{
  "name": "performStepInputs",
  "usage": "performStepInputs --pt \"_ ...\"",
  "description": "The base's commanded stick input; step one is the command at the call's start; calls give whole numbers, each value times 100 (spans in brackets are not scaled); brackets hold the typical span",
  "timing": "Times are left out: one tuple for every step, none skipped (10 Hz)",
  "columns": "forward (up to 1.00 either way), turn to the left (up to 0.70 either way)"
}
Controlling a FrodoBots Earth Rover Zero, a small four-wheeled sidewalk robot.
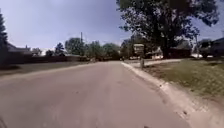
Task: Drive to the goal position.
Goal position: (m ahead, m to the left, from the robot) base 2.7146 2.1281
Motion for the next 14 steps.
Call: performStepInputs --pt "70 0" --pt "70 0" --pt "70 0" --pt "70 0" --pt "70 0" --pt "70 0" --pt "70 0" --pt "70 0" --pt "70 0" --pt "70 0" --pt "70 0" --pt "70 0" --pt "70 0" --pt "70 0"
